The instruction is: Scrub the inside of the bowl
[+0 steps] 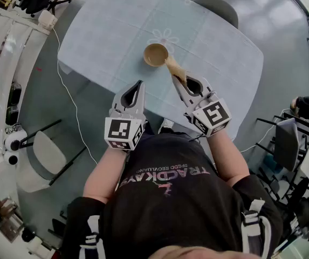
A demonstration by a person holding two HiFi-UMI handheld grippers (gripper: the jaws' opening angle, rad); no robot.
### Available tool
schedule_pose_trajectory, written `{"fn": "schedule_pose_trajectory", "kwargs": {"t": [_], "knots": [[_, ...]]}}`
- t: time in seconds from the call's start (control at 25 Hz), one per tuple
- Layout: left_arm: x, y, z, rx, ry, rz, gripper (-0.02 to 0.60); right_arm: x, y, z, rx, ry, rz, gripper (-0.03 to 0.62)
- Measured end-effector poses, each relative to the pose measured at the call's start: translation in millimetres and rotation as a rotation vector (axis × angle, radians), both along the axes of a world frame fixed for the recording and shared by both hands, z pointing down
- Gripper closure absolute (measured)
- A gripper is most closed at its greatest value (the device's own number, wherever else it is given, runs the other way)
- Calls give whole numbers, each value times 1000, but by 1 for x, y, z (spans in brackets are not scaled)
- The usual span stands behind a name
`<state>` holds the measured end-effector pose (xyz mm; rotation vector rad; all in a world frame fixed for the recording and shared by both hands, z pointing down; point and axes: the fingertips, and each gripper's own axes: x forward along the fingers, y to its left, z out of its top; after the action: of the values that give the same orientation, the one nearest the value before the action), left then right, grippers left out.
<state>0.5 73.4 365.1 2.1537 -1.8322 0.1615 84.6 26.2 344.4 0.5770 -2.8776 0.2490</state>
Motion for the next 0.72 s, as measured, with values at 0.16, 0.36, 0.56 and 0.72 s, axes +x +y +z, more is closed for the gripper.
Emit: {"fn": "schedule_pose_trajectory", "kwargs": {"t": [0.16,0.36,0.56,0.72], "knots": [[-5,-1,-2,-3,1,-1,565,-5,-1,-2,0,1,-3,562],[-4,2,1,-6,2,-3,565,-6,0,-2,3,-7,-13,562],[-7,0,4,-12,5,-7,565,-5,-3,-6,-5,-39,-11,562],[-6,-1,3,-14,8,-23,565,2,-3,-8,4,-38,-14,562]]}}
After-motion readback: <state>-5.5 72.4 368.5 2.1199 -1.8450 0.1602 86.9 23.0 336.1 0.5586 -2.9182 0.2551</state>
